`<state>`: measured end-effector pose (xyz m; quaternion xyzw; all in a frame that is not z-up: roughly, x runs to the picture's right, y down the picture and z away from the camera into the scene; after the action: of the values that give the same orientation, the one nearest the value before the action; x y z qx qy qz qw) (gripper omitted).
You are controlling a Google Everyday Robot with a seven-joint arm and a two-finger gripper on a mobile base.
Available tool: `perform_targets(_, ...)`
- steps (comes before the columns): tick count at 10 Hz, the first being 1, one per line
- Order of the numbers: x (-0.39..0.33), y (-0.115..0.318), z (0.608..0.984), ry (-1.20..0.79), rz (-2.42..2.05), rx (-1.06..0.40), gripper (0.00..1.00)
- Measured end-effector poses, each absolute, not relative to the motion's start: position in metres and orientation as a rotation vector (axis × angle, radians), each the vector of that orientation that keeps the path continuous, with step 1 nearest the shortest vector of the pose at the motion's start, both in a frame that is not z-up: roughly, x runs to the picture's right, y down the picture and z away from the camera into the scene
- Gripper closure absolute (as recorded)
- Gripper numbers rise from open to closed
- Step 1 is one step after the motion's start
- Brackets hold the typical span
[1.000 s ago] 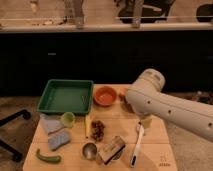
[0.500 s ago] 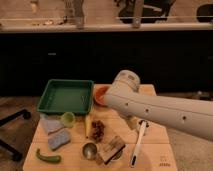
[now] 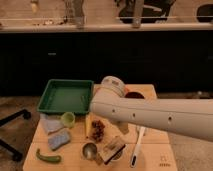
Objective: Wipe table surface with sponge
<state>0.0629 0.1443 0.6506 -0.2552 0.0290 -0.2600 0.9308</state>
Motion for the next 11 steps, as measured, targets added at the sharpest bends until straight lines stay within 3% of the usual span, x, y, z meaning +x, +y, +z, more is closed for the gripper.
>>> perform_targets(8,0.069,0.151,0.656,0.053,-0.534,-0.533,0.2)
perform_targets(11,0.036,0.16,0.655,0.033,-0.601,-0.514,0.2)
